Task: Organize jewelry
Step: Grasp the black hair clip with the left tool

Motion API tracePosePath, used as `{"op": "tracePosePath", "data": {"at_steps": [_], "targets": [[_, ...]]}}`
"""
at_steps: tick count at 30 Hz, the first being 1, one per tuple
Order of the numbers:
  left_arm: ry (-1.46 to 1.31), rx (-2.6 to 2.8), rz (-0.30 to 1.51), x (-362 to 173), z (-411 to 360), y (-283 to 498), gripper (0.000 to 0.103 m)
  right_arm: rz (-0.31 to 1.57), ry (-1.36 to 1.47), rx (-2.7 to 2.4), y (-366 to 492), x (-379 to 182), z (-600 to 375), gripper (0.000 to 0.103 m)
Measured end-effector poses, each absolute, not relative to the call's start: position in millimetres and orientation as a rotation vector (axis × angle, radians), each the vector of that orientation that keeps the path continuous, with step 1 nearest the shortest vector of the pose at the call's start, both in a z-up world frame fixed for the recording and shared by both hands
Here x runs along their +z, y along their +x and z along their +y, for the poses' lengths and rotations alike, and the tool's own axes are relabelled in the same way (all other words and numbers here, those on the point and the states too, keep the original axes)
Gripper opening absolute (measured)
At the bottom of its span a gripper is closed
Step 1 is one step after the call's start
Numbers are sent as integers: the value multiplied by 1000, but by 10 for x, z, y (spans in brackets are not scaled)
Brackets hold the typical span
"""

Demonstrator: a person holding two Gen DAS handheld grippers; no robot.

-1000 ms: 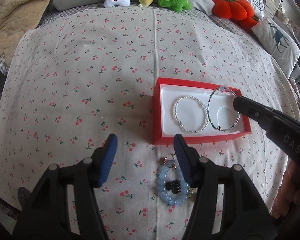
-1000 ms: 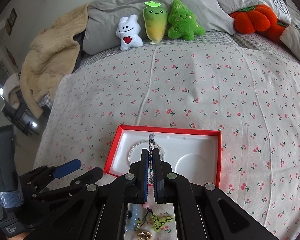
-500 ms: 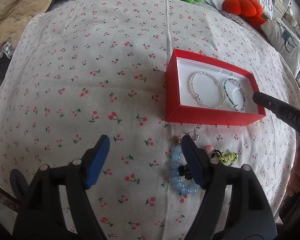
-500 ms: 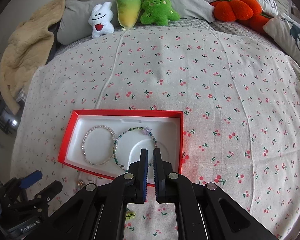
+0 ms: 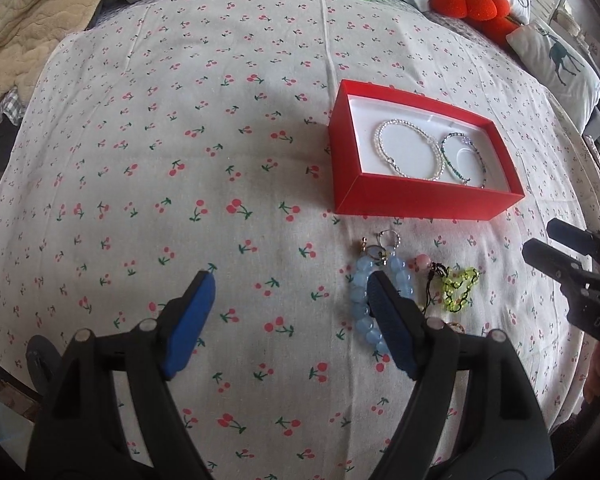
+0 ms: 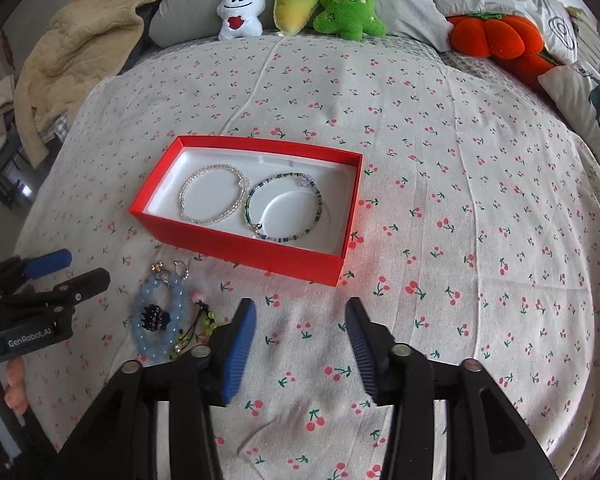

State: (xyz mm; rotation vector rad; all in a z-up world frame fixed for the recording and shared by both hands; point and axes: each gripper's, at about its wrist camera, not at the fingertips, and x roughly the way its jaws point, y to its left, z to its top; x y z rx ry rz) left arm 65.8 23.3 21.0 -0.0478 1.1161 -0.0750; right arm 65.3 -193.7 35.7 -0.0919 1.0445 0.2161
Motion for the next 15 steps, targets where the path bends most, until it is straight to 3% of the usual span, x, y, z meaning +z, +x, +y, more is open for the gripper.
{"op": "tracePosePath", "data": {"at_steps": [12, 15], "targets": [[-120, -198, 1166, 41, 316, 489, 78, 1084, -117, 194, 395, 132, -2021, 69], [-119, -230, 1161, 26, 308, 463, 65, 1106, -113, 199, 371, 62, -2020, 69]]}}
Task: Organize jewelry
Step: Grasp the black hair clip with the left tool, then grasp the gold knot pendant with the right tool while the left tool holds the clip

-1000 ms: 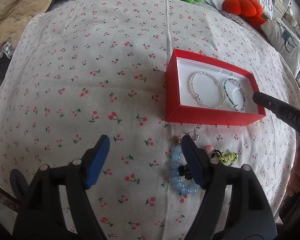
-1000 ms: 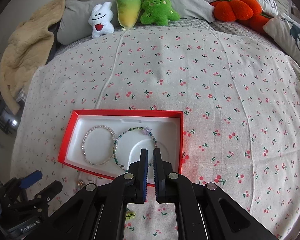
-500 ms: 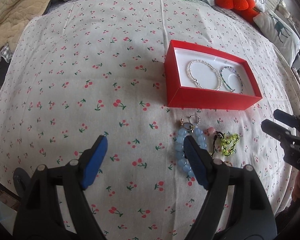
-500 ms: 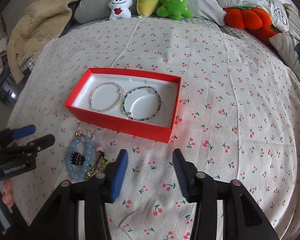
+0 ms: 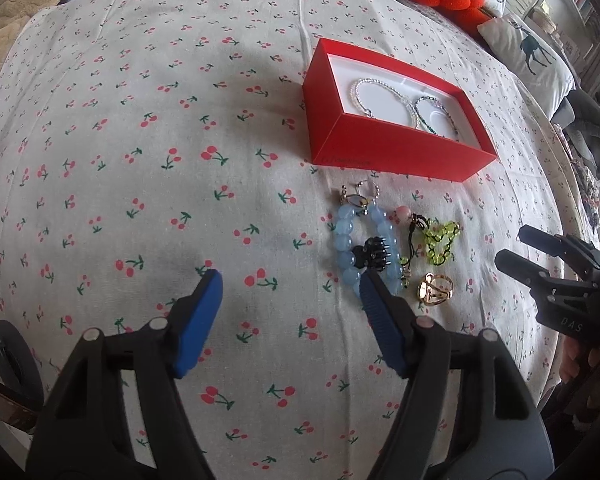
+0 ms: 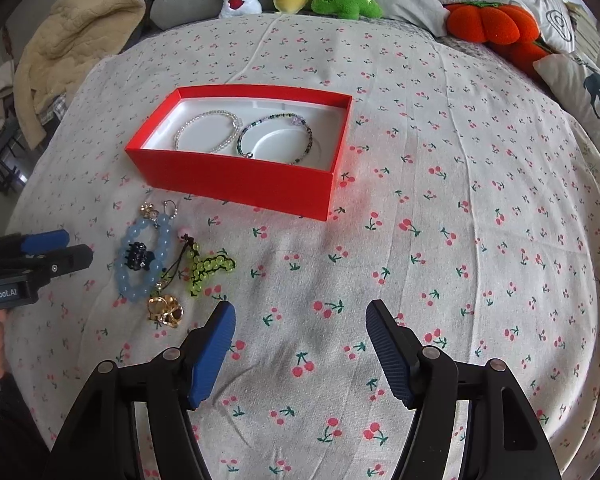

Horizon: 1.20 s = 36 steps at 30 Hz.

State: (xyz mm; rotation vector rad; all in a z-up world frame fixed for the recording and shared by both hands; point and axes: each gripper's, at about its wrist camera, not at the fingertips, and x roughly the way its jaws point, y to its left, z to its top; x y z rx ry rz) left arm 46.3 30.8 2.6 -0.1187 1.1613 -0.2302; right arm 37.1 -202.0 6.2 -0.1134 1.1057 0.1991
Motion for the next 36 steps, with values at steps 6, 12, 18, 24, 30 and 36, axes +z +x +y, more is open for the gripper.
{"op": "tracePosePath", "data": {"at_steps": [6, 12, 18, 24, 30, 36], "targets": [[-184, -309, 1168, 37, 261, 474, 38, 1138, -84, 211, 357, 13, -1994, 69], [-202, -355, 1171, 47, 74, 520, 30, 1148, -78, 224, 369, 5, -1942, 69], [-201, -349, 1179, 19, -50, 586, 29, 1152, -78, 225, 355, -7, -1926, 69], [-181, -329, 1181, -20, -171, 653, 24, 1148, -72, 225, 356, 1, -1939, 69], [-138, -277, 1198, -112, -294, 703, 20, 1153, -73, 225, 351, -9, -1928, 69], [-113, -242, 1191, -120, -313, 709, 15, 1148, -70, 227, 346, -6, -1926, 69]]}}
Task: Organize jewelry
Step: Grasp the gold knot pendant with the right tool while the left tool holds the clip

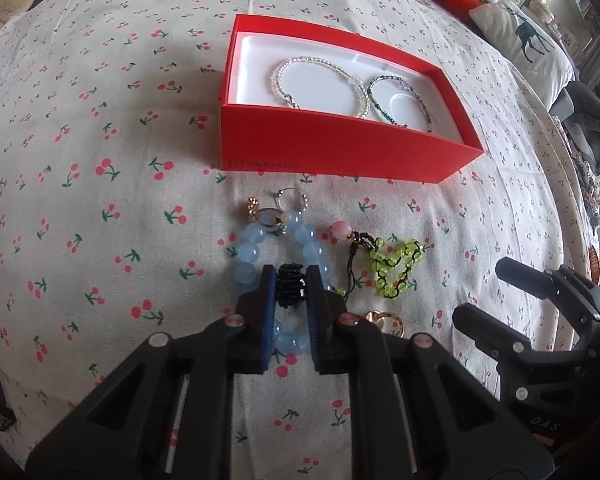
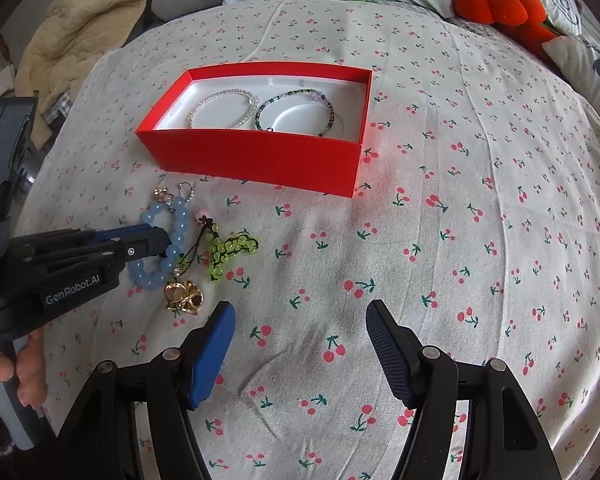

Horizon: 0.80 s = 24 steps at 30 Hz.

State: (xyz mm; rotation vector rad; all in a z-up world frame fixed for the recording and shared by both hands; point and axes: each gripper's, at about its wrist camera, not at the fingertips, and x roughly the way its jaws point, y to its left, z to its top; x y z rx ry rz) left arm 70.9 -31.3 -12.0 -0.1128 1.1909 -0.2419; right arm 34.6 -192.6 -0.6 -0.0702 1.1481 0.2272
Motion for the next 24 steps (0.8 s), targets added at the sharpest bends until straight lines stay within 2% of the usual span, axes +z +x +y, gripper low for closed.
{"op": "tracePosePath", "data": {"at_steps": [12, 24], "targets": [[-134, -262, 1132, 148, -45, 567, 15, 1175, 27, 282, 375, 21, -1800, 69], [-124, -216, 1140, 108, 244, 444, 15, 1222, 13, 350, 356, -103, -1367, 68]]}}
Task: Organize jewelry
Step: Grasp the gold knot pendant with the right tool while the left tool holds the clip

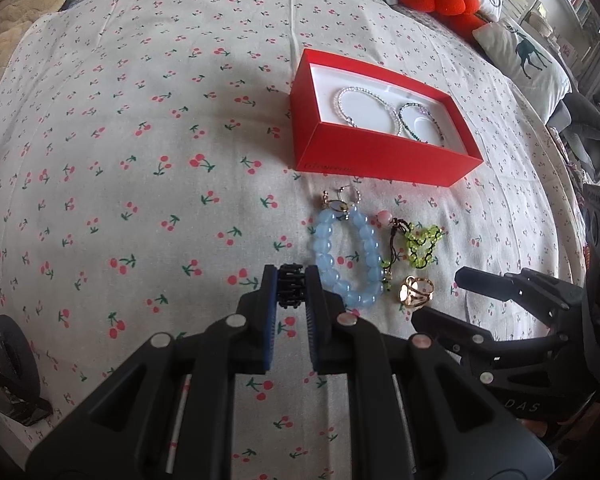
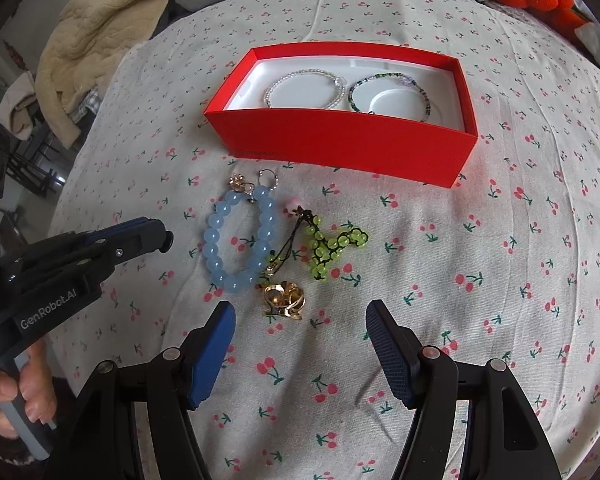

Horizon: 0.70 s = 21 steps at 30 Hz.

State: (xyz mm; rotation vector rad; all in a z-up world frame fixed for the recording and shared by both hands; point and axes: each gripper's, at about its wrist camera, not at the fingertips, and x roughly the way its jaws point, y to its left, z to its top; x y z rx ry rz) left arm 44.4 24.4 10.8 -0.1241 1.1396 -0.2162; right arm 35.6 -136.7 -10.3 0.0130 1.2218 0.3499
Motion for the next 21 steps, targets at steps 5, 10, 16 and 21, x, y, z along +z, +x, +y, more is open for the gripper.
{"op": "tracePosePath", "data": {"at_steps": [5, 10, 16, 21], "targets": [[-130, -211, 1149, 85, 288, 420, 15, 1248, -22, 336, 403, -215, -1244, 45], [-134, -214, 1149, 90, 293, 422, 15, 1254, -37, 340, 416, -259, -1191, 25], [-139, -214, 1147, 102, 292, 429, 15, 1241, -47, 347, 402, -249, -1165, 23], [-144, -212, 1140, 129, 296, 437, 15, 1224, -47, 355, 373, -189, -1191, 23]]}}
